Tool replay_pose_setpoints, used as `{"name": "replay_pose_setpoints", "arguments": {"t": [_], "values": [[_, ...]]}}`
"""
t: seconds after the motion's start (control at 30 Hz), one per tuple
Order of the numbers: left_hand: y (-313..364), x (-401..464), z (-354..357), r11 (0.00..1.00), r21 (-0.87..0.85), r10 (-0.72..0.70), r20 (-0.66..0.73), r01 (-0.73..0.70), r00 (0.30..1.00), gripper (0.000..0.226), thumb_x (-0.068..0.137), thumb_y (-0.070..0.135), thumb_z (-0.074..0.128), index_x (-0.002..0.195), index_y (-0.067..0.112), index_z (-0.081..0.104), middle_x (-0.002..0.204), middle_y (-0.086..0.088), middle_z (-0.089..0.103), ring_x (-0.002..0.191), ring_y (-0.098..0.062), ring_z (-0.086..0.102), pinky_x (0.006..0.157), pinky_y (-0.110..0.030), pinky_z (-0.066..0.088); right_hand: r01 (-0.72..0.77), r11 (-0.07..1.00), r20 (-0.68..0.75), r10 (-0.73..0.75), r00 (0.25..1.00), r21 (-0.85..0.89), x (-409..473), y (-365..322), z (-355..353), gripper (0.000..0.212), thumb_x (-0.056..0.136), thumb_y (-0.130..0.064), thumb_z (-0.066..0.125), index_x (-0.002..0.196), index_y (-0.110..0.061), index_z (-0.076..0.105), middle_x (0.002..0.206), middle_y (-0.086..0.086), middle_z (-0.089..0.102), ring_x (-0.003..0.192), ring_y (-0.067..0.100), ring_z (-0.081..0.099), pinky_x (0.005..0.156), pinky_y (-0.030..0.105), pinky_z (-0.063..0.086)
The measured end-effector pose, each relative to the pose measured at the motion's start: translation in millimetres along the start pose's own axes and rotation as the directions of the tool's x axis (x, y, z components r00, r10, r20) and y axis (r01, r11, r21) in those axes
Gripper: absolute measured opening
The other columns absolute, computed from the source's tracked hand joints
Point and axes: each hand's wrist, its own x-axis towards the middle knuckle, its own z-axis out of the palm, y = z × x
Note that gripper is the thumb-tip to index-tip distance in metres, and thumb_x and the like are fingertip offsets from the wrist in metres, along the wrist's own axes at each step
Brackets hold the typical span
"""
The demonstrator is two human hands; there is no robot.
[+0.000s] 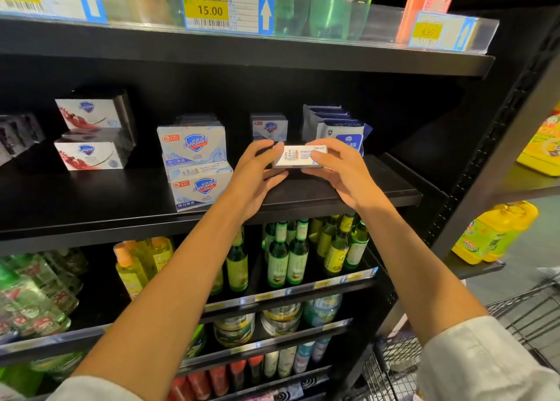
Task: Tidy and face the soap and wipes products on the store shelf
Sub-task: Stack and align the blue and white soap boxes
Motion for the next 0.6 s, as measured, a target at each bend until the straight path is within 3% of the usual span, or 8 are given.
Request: {"name": "replay_pose_setpoints", "arguments": {"t": [0.13, 0.27, 0.4, 0.5, 0.6], "values": [[-0.7, 1.9, 0.4, 1.000, -0.002, -0.009, -0.014, 0.009, 1.000, 0.032, 0.104, 0.022, 0.064, 0.129, 0.002, 0.063, 0.121, -0.021, 0.072, 0.118, -0.032, 0.070, 0.103, -0.048, 0.057, 0.034, 0.998, 0.006, -0.033, 0.999, -0.051, 0.6, 1.8, -2.1, 0.029, 0.099, -0.007, 0.069, 0.127, -0.001, 0.066, 0.130, 0.012, 0.068, 0.130, 0.024, 0.063, 0.099, 0.042, 0.059], [-0.2, 3.2, 0.0, 1.000, -0.014, -0.011, -0.029, 0.011, 1.000, 0.028, 0.103, 0.011, 0.063, 0.129, 0.000, 0.062, 0.120, -0.020, 0.074, 0.114, -0.031, 0.073, 0.100, -0.049, 0.059, 0.046, 0.994, 0.011, -0.045, 0.999, -0.095, 1.8, 1.5, -2.2, 0.031, 0.098, -0.005, 0.068, 0.129, -0.004, 0.065, 0.130, 0.008, 0.067, 0.129, 0.022, 0.063, 0.100, 0.041, 0.059], [0.4, 3.9, -0.3, 1.000, -0.016, -0.012, -0.059, 0.011, 0.998, 0.030, 0.102, 0.008, 0.063, 0.132, 0.006, 0.062, 0.127, -0.018, 0.071, 0.116, -0.031, 0.071, 0.097, -0.045, 0.061, -0.004, 0.999, -0.009, 0.004, 1.000, -0.046, 4.8, 1.8, -0.1, 0.036, 0.103, -0.023, 0.064, 0.137, -0.014, 0.061, 0.139, 0.007, 0.063, 0.132, 0.022, 0.061, 0.106, 0.048, 0.055], [0.0, 3.2, -1.3, 1.000, -0.012, 0.002, -0.046, -0.003, 0.999, 0.034, 0.101, 0.004, 0.062, 0.134, 0.011, 0.060, 0.129, -0.015, 0.070, 0.116, -0.030, 0.071, 0.096, -0.045, 0.061, -0.077, 0.997, -0.084, 0.075, 0.994, -0.012, 5.6, -0.5, 5.8, 0.037, 0.106, -0.031, 0.059, 0.140, -0.015, 0.059, 0.131, 0.003, 0.068, 0.123, 0.017, 0.067, 0.104, 0.046, 0.057], [-0.1, 1.2, -2.1, 0.999, 0.002, 0.033, -0.014, -0.032, 0.999, 0.039, 0.099, -0.003, 0.060, 0.136, 0.010, 0.057, 0.124, -0.012, 0.072, 0.115, -0.029, 0.072, 0.096, -0.043, 0.061, -0.108, 0.994, -0.057, 0.107, 0.993, -0.019, 4.8, -1.5, 5.8, 0.034, 0.105, -0.024, 0.062, 0.137, -0.012, 0.060, 0.121, 0.000, 0.074, 0.115, 0.018, 0.073, 0.096, 0.047, 0.061]]}}
